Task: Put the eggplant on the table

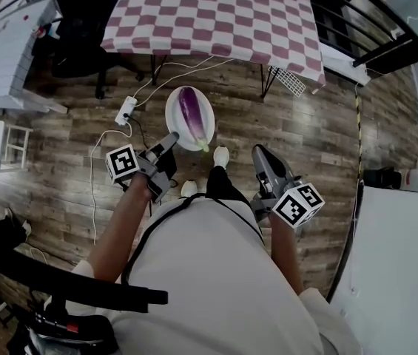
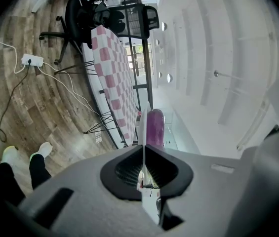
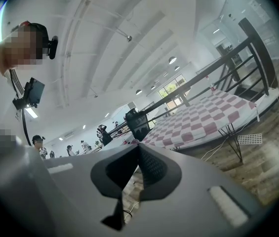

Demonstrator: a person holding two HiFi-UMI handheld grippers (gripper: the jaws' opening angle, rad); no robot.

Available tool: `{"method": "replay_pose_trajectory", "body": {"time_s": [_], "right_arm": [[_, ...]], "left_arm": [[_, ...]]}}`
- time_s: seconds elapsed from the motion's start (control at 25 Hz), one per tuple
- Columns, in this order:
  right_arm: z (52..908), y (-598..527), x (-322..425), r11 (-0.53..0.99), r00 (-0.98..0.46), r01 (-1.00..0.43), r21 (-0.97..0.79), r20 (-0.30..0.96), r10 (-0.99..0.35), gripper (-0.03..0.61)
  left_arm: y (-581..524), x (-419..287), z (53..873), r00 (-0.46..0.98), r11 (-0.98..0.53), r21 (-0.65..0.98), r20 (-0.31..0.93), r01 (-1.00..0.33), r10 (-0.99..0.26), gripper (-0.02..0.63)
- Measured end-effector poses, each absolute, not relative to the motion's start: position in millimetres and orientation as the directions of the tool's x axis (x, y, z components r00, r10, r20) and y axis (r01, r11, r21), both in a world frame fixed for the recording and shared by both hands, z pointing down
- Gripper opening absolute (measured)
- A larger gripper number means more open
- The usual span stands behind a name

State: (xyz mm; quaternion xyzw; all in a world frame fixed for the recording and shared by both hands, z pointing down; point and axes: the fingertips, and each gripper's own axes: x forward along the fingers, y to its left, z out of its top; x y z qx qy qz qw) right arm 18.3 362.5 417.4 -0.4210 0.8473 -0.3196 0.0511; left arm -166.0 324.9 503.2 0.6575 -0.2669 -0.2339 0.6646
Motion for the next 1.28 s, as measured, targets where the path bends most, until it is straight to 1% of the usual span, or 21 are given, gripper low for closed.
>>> {"method": "replay_pose_trajectory", "body": {"time_s": [0.72,1.28], "right_arm": [[400.6,195.8,73.0,0.514,-0.708,-0.629,-0.583,0.156,-0.689,0.008],[412.9,132.7,124.6,0.528,-0.722,-0.624,-0.577,0.166,-0.672,0.008]], "left_arm": [[172.8,-112.8,481.1,0.699,0.009,0.999,0.044,-0.054,-0.714,0.02],[112.0,-60.1,477.8,0.68,0.012,0.998,0.053,-0.066,-0.731,0.02]]}}
